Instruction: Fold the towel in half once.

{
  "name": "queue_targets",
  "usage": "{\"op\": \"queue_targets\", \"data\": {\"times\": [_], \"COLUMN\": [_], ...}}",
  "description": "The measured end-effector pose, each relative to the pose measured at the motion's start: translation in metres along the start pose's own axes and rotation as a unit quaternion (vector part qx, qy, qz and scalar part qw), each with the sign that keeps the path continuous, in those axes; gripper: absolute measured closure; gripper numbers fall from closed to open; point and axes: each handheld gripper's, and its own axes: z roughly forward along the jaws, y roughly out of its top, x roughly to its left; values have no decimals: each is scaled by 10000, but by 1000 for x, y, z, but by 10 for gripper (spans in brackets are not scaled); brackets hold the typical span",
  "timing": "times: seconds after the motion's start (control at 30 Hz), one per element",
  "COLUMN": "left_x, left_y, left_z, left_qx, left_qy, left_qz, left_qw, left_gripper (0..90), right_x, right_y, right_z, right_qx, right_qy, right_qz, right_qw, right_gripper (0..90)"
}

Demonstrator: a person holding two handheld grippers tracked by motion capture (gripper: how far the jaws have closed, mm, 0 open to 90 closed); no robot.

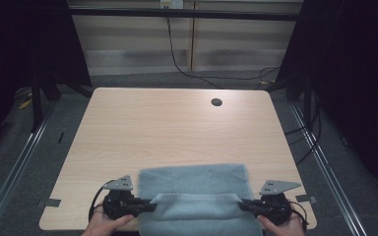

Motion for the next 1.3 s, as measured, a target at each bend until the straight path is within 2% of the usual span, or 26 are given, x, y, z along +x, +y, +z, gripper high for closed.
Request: {"op": "queue_targets", "data": {"times": [0.03, 0.07, 0.1, 0.13, 0.2, 0.3, 0.33, 0.43, 0.47, 0.53, 0.6, 0.67, 0.7, 0.8, 0.83, 0.93, 1.07, 1.13, 1.23, 1.3], "left_x": [1, 1, 2, 3, 8, 15, 21, 46, 56, 72, 88, 101, 107, 129, 135, 156, 174, 181, 188, 191], "left_y": [-2, -3, -2, -1, 0, 8, 12, 26, 31, 40, 47, 54, 58, 68, 71, 83, 98, 102, 107, 111], "left_z": [4, 6, 6, 7, 7, 7, 7, 6, 6, 5, 4, 4, 3, 0, -1, -3, -2, -1, 4, 8], "left_qx": [114, 121, 153, 138, 85, 40, 24, -128, -146, -235, -355, -401, -412, -482, -539, -546, -503, -556, -721, -739], "left_qy": [60, 55, 73, 113, 138, 529, 637, 898, 919, 1123, 1208, 1299, 1408, 1514, 1654, 1794, 1961, 1976, 1981, 1984], "left_qz": [-15, 14, 91, 116, 108, 292, 292, 133, 88, 106, -45, -62, -40, -193, -202, -362, -398, -397, -559, -586], "left_qw": [9999, 9999, 9998, 9998, 9998, 9982, 9975, 9958, 9956, 9933, 9920, 9907, 9892, 9871, 9846, 9816, 9785, 9779, 9759, 9756], "left_gripper": [832, 838, 841, 845, 848, 851, 851, 853, 853, 854, 855, 856, 856, 856, 857, 857, 857, 856, 856, 856], "right_x": [0, 0, 0, -1, -3, -10, -12, -24, -28, -38, -49, -60, -65, -77, -81, -89, -94, -100, -114, -123], "right_y": [-4, -7, -8, -7, -4, 7, 12, 30, 37, 50, 62, 74, 81, 98, 104, 119, 136, 141, 146, 146], "right_z": [8, 14, 17, 19, 24, 33, 37, 53, 58, 67, 77, 88, 93, 108, 113, 127, 140, 143, 139, 136], "right_qx": [123, 189, 159, 139, 192, 245, 241, 217, 225, 219, 137, 83, 81, 4, -22, -95, -9, -50, -82, -81], "right_qy": [30, 50, 83, 20, -5, -67, -162, -161, -157, -259, -276, -364, -382, -433, -461, -462, -585, -657, -951, -945], "right_qz": [44, 41, 67, 65, 19, -11, -36, -69, -52, -38, -3, 13, 64, 190, 202, 339, 305, 391, 443, 574], "right_qw": [9999, 9998, 9998, 9999, 9998, 9997, 9996, 9996, 9996, 9994, 9995, 9993, 9992, 9989, 9987, 9983, 9978, 9971, 9945, 9938], "right_gripper": [861, 862, 863, 864, 867, 868, 869, 869, 869, 868, 868, 868, 868, 868, 868, 868, 868, 868, 868, 868]}}
